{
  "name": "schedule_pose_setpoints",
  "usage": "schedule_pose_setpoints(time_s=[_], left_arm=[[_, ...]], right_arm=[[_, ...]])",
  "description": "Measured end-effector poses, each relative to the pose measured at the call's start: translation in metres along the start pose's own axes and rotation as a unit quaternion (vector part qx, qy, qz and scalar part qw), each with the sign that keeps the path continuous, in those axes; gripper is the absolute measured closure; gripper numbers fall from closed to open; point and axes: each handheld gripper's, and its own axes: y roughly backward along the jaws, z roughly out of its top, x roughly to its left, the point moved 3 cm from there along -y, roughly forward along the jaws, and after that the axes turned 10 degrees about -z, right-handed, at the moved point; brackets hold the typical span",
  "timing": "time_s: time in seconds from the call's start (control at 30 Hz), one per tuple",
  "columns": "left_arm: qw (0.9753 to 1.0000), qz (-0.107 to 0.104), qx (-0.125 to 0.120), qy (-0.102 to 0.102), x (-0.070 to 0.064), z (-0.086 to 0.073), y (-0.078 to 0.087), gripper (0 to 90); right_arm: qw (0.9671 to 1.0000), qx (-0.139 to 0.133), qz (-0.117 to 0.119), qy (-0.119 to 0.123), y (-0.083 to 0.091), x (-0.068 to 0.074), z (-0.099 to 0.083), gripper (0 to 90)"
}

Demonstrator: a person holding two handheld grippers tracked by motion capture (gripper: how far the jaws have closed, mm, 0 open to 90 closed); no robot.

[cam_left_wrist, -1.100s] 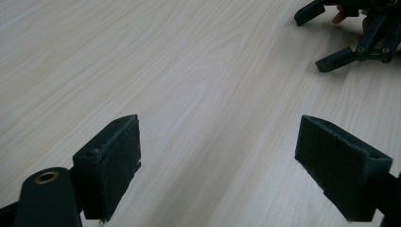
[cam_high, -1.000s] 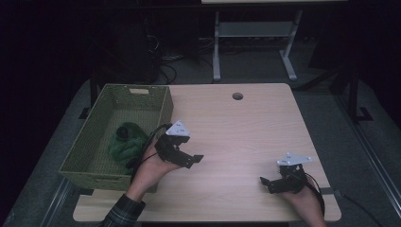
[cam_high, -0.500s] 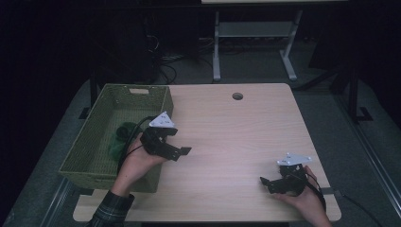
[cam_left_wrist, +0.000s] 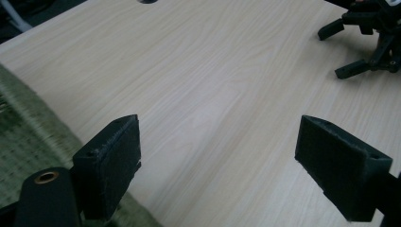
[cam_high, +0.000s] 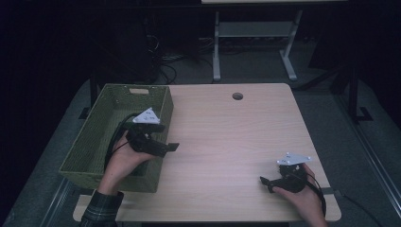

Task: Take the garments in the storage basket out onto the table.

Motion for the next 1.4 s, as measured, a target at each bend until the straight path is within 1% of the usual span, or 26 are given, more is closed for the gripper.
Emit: schedule_pose_setpoints(time_s=[0.07,0.2,0.23,0.3,0.33,0.37,0.4,0.43,0.47,0.7,0.73,0.77,0.8,0.83,0.93,0.97,1.0,1.07,1.1,1.17,1.2,1.3,1.33,1.4], left_arm=[[1.0,0.005,-0.005,0.005,0.004,-0.003,0.01,14.7],[0.9998,0.012,-0.009,0.012,0.009,-0.007,0.019,14.9],[0.9996,0.019,-0.011,0.017,0.013,-0.011,0.025,15.0],[0.9995,0.022,-0.012,0.018,0.015,-0.012,0.028,15.0],[0.9992,0.031,-0.013,0.023,0.019,-0.016,0.034,15.0],[0.9992,0.031,-0.013,0.023,0.019,-0.016,0.034,15.0],[0.9991,0.035,-0.012,0.023,0.021,-0.018,0.037,15.0],[0.9989,0.037,-0.012,0.026,0.022,-0.02,0.04,16.8],[0.9988,0.041,-0.012,0.024,0.025,-0.022,0.044,16.8],[0.9971,0.063,-0.018,0.039,0.038,-0.036,0.064,17.5],[0.9969,0.066,-0.016,0.039,0.04,-0.038,0.067,17.6],[0.9961,0.074,-0.016,0.046,0.044,-0.043,0.072,17.7],[0.996,0.077,-0.014,0.045,0.046,-0.045,0.074,18.4],[0.996,0.077,-0.014,0.045,0.046,-0.045,0.074,19.7],[0.995,0.081,-0.013,0.056,0.052,-0.054,0.083,20.0],[0.995,0.081,-0.013,0.056,0.052,-0.054,0.083,20.3],[0.9946,0.083,-0.011,0.061,0.055,-0.058,0.086,20.5],[0.9946,0.084,-0.008,0.061,0.057,-0.06,0.087,21.0],[0.9942,0.087,0.0,0.063,0.06,-0.065,0.089,21.2],[0.994,0.088,0.001,0.065,0.061,-0.066,0.089,21.3],[0.9935,0.088,0.005,0.072,0.063,-0.07,0.09,21.3],[0.9926,0.093,0.014,0.077,0.068,-0.076,0.091,21.2],[0.9915,0.098,0.016,0.084,0.071,-0.081,0.092,21.2],[0.9911,0.099,0.019,0.086,0.072,-0.083,0.093,21.2]], right_arm=[[1.0,0.0,0.0,0.0,0.0,0.0,0.0,0.6],[1.0,0.0,0.0,0.0,0.0,0.0,0.0,0.6],[1.0,0.0,0.0,0.0,0.0,0.0,0.0,0.6],[1.0,0.0,0.0,0.0,0.0,0.0,0.0,0.6],[1.0,0.0,0.0,0.0,0.0,0.0,0.0,0.6],[1.0,0.0,0.0,0.0,0.0,0.0,0.0,0.6],[1.0,0.0,0.0,0.0,0.0,0.0,0.0,0.6],[1.0,0.0,0.0,0.0,0.0,0.0,0.0,0.6],[1.0,0.0,0.0,0.0,0.0,0.0,0.0,0.6],[1.0,0.0,0.0,-0.001,0.0,0.0,0.0,0.6],[1.0,0.0,0.0,-0.001,0.0,0.0,0.0,0.6],[1.0,0.0,0.0,-0.001,0.0,0.0,0.0,0.6],[1.0,0.0,0.0,-0.001,0.0,0.0,0.0,0.6],[1.0,0.0,0.0,-0.001,0.0,0.0,0.0,0.6],[1.0,0.0,0.0,-0.001,0.0,0.0,0.0,0.6],[1.0,0.0,0.0,-0.001,0.0,0.0,0.0,0.6],[1.0,0.0,0.0,-0.001,0.0,0.0,0.0,0.6],[1.0,0.0,0.0,-0.001,0.0,0.0,0.0,0.6],[1.0,0.0,0.0,-0.001,0.0,0.0,0.0,0.6],[1.0,0.0,0.0,-0.001,0.0,0.0,0.0,0.6],[1.0,0.0,0.0,-0.001,0.0,0.0,0.0,0.6],[1.0,0.001,0.0,-0.001,0.0,0.0,0.0,0.6],[1.0,0.0,0.0,0.0,0.0,0.0,0.0,0.6],[1.0,0.0,0.0,-0.001,0.0,0.0,0.0,0.6]])
